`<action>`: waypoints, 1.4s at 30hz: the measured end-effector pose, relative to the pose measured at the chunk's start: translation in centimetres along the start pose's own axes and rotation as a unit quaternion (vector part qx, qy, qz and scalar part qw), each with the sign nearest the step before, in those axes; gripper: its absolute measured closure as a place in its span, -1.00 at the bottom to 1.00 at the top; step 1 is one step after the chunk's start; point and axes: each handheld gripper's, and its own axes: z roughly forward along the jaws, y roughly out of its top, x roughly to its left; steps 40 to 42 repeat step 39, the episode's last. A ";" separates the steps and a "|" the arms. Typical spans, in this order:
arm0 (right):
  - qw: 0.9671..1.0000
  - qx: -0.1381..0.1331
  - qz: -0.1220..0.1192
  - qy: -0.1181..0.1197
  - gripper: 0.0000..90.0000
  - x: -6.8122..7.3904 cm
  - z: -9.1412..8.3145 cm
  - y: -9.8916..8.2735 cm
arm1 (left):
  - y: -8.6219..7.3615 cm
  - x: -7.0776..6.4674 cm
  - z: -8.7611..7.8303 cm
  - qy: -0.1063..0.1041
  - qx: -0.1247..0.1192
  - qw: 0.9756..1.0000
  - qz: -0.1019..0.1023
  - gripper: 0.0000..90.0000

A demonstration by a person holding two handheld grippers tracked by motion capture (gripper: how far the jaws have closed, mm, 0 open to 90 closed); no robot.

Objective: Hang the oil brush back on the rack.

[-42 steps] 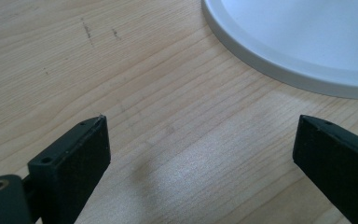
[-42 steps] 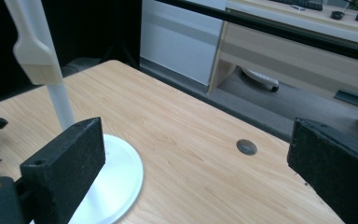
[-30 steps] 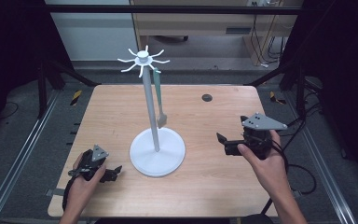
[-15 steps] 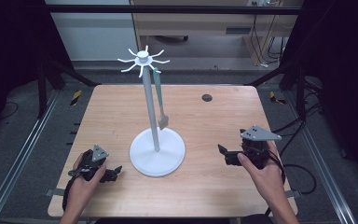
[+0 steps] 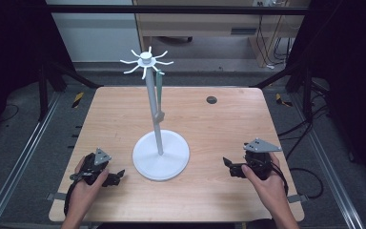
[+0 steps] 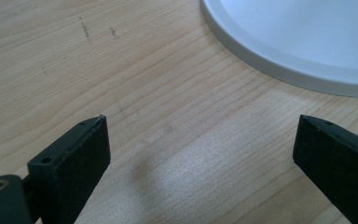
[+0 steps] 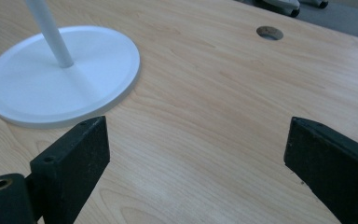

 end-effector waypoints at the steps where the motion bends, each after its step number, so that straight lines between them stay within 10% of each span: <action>1: 1.000 0.004 0.002 0.001 -0.84 0.0 0.2 -0.2 | 0.0 0.0 0.0 0.000 0.000 1.000 0.000 -0.92; 42: 0.998 0.048 0.046 -0.008 -0.77 -1.1 6.3 -4.2 | 0.1 -0.1 0.1 -0.001 0.001 1.000 0.003 -0.92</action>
